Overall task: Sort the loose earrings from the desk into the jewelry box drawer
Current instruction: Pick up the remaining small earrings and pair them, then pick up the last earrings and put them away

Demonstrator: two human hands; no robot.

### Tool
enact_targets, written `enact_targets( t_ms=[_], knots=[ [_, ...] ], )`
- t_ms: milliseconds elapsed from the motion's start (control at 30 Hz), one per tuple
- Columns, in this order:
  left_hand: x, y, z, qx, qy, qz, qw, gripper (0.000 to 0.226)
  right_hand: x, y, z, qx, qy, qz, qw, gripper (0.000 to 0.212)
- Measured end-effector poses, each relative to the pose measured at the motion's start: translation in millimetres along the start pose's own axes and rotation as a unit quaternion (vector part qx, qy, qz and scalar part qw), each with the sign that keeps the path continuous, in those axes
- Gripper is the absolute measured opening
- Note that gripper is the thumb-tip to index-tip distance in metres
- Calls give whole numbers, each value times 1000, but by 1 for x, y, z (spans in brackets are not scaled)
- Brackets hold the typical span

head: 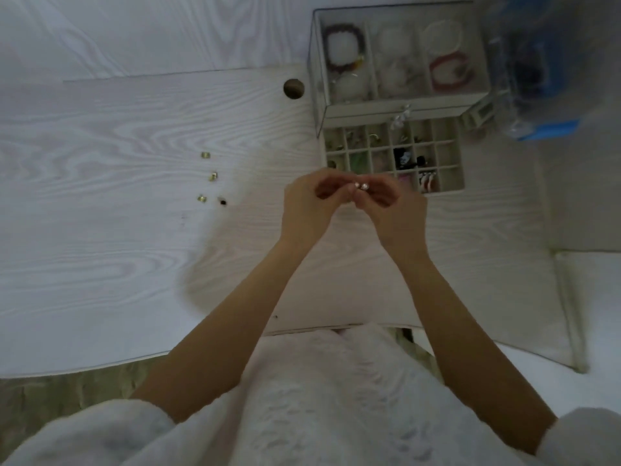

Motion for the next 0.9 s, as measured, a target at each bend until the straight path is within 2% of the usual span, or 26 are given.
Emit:
enact_targets(
  t_ms=[100, 200, 233, 300, 367, 500, 733, 900],
  knots=[
    [-13, 18, -77, -20, -56, -21, 998, 17, -40, 20, 54, 72, 69, 17, 995, 12],
    [-20, 28, -140, -100, -96, -63, 988, 26, -75, 40, 93, 139, 111, 40, 983, 11],
    [-21, 32, -155, -163, -97, -107, 976, 28, -85, 46, 100, 162, 114, 48, 979, 12],
    [-23, 31, -167, -326, -80, -192, 922, 35, -100, 54, 104, 207, 106, 66, 970, 13],
    [-25, 27, -171, -396, -68, -210, 891, 44, -114, 62, 104, 249, 79, 74, 962, 15],
    [-19, 29, -163, -381, -48, -247, 890, 48, -127, 64, 94, 306, 24, 116, 945, 14],
    [-6, 29, -149, -375, -19, -294, 879, 34, -113, 61, 96, 264, 4, 144, 954, 21],
    [11, 57, -106, -244, 5, -371, 896, 17, -50, 8, 85, 270, 39, 270, 924, 17]
  ],
)
Point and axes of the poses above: each hand's wrist, its own x-axis away from the middle knuckle, its own z-axis out of the back of the hand, y = z × x, the point moved 9 cm from there along -x, towards the middle knuckle, and after that the axes turned 11 degrees about y, right-handed, at the moved point
